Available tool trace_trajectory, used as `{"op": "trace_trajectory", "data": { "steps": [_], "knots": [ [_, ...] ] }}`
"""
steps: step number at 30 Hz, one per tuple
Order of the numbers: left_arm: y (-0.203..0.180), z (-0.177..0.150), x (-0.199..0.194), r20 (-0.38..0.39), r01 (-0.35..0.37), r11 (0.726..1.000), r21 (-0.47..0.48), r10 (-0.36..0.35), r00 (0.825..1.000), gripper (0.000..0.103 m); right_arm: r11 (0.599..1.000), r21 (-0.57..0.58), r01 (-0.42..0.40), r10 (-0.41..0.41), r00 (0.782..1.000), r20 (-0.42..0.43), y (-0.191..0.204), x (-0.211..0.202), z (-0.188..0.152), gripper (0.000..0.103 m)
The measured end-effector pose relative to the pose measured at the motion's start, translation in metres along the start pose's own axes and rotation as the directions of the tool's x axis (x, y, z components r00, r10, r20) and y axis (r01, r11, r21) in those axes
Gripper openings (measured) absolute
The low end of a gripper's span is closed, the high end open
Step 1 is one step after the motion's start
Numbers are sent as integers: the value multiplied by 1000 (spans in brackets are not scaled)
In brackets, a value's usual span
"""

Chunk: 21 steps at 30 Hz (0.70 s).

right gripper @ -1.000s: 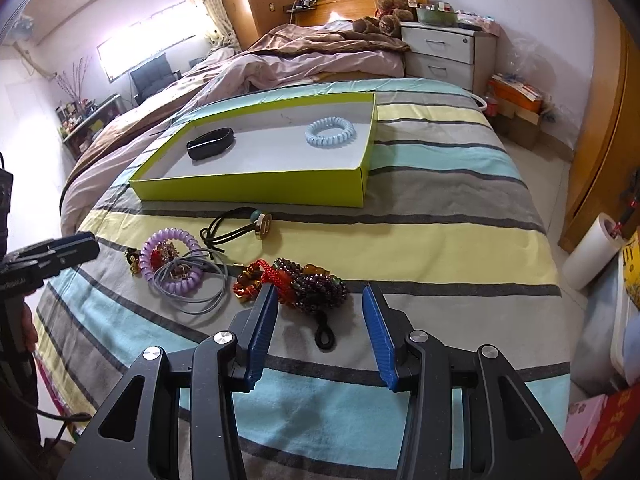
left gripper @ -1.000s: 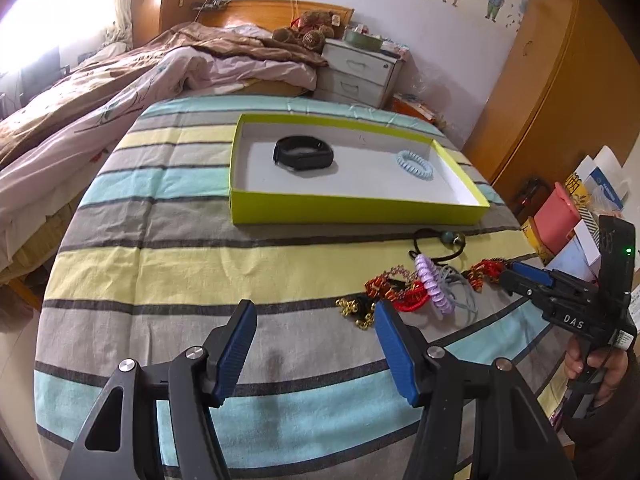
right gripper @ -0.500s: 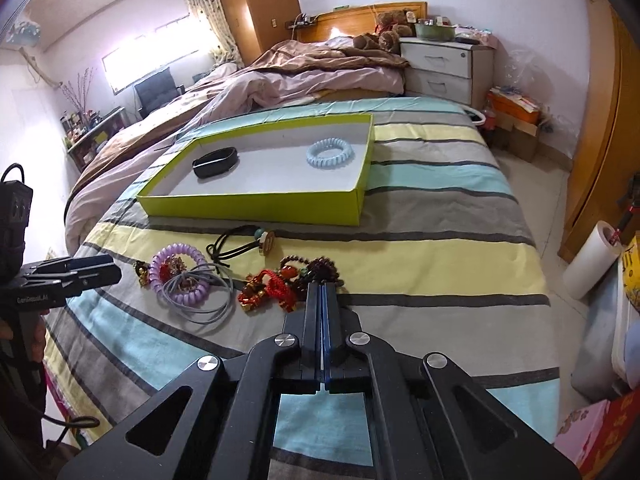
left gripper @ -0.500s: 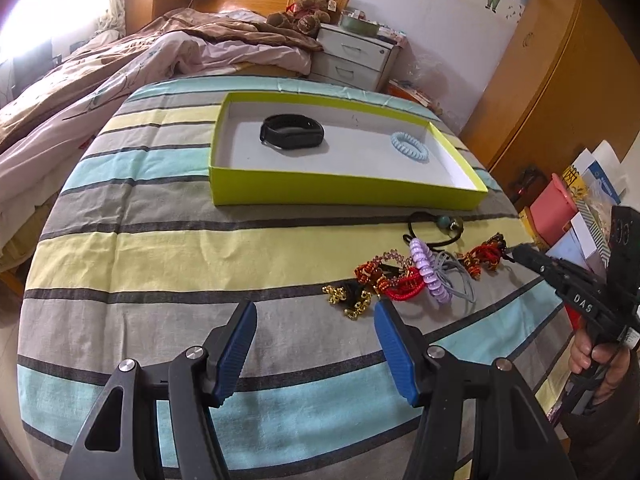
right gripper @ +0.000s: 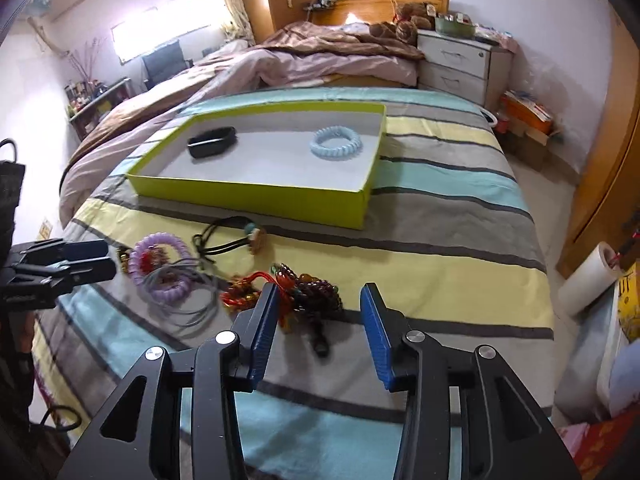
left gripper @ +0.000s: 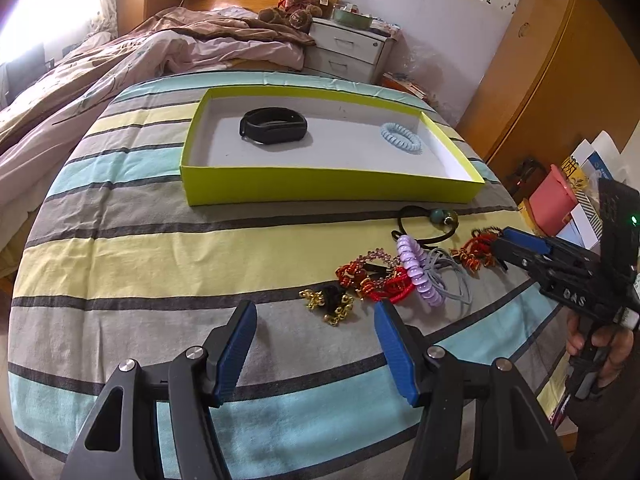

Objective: Organize jewelry
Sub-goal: 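Grasp the gold charm with the left gripper while the right gripper grasps the dark beaded ornament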

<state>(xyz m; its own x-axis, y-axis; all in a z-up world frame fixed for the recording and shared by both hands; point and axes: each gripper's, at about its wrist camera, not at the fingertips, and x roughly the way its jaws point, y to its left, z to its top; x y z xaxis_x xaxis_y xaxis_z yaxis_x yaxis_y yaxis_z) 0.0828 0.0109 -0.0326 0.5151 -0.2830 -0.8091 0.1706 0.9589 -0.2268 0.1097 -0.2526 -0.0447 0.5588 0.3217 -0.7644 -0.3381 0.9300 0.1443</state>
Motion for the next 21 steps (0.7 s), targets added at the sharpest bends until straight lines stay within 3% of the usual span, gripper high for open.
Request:
{"op": "trace_trajectory", "data": {
  "steps": [6, 8, 13, 21],
  "knots": [
    [1, 0, 3, -11, -5, 1000, -3, 5, 1000, 61, 996, 79, -31, 31, 1000, 1, -17, 3, 5, 42],
    [1, 1, 3, -8, -5, 1000, -5, 5, 1000, 61, 996, 87, -35, 36, 999, 1, -20, 2, 4, 26],
    [1, 1, 5, -9, -18, 1000, 0, 18, 1000, 61, 999, 32, -8, 8, 1000, 1, -11, 2, 2, 25],
    [-5, 0, 7, -2, -114, 991, 63, 115, 993, 61, 995, 11, 96, -96, 995, 16, -3, -7, -2, 22]
  ]
}}
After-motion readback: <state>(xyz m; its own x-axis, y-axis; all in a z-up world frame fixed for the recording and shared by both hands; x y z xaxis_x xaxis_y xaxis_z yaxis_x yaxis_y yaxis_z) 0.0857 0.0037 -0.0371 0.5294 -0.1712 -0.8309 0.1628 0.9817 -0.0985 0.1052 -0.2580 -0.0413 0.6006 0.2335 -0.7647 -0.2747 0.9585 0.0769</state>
